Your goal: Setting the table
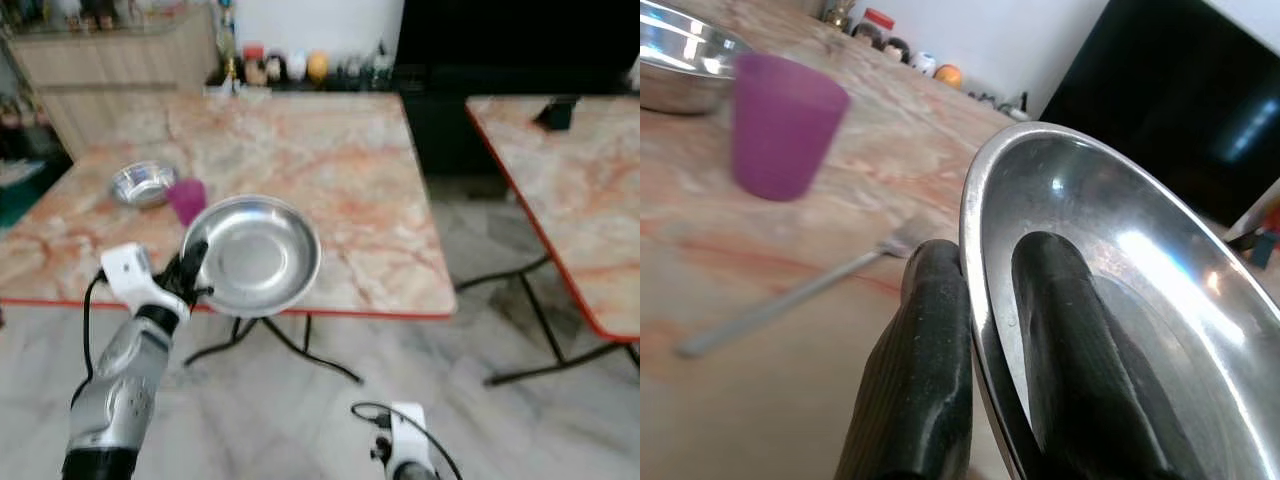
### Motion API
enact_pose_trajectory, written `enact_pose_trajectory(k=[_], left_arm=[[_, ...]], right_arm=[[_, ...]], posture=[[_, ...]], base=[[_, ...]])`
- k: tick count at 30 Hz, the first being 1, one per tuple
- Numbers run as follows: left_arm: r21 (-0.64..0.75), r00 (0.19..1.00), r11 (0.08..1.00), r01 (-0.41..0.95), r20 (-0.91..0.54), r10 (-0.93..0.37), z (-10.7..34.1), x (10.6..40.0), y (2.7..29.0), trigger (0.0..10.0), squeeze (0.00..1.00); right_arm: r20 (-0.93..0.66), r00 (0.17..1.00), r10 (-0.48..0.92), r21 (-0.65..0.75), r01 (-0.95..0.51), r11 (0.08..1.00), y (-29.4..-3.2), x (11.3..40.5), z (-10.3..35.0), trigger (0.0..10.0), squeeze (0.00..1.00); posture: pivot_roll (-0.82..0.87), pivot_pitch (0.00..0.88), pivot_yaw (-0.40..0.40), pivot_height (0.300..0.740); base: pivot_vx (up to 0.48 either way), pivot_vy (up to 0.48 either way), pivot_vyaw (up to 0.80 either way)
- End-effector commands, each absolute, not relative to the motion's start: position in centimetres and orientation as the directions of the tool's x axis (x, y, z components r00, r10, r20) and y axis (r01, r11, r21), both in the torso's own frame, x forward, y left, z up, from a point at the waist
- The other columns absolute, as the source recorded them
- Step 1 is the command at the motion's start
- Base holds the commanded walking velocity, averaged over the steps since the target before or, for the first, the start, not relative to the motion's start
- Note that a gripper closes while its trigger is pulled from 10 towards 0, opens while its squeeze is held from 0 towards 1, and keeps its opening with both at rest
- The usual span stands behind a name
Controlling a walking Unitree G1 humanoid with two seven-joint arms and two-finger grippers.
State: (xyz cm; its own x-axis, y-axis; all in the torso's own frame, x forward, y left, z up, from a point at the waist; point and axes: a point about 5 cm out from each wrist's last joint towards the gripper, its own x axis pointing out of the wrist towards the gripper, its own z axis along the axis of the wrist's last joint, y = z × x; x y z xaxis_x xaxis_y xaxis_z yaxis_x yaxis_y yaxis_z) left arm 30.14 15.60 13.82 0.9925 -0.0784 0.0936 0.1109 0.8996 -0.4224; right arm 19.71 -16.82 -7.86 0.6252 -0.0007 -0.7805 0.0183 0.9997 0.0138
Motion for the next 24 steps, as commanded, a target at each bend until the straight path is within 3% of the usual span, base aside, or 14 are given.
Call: enact_pose_trajectory(k=[1,15,24], left_arm=[[-0.402,0.993,0.911,0.087,0.103,-0.049,14.2,30.2,16.6,10.0,0.00],[-0.399,0.994,0.913,0.084,0.102,-0.047,14.3,30.2,16.6,10.0,0.00],[-0.392,0.994,0.916,0.088,0.099,-0.053,14.2,30.3,16.7,10.0,0.00]], right_arm=[[-0.769,0.639,0.021,0.033,0.007,0.999,-15.9,20.3,-7.6,10.0,0.00],[-0.753,0.658,-0.024,0.007,0.045,0.999,-20.5,19.9,-7.1,10.0,0.00],[-0.768,0.641,-0.015,0.018,0.045,0.999,-19.4,19.0,-7.8,10.0,0.00]], posture=[[-0.03,0.000,0.000,0.740],[-0.04,0.000,0.000,0.740],[-0.05,0.000,0.008,0.740]], base=[[0.000,-0.398,0.00],[0.000,-0.399,0.00],[0.000,-0.399,0.00]])
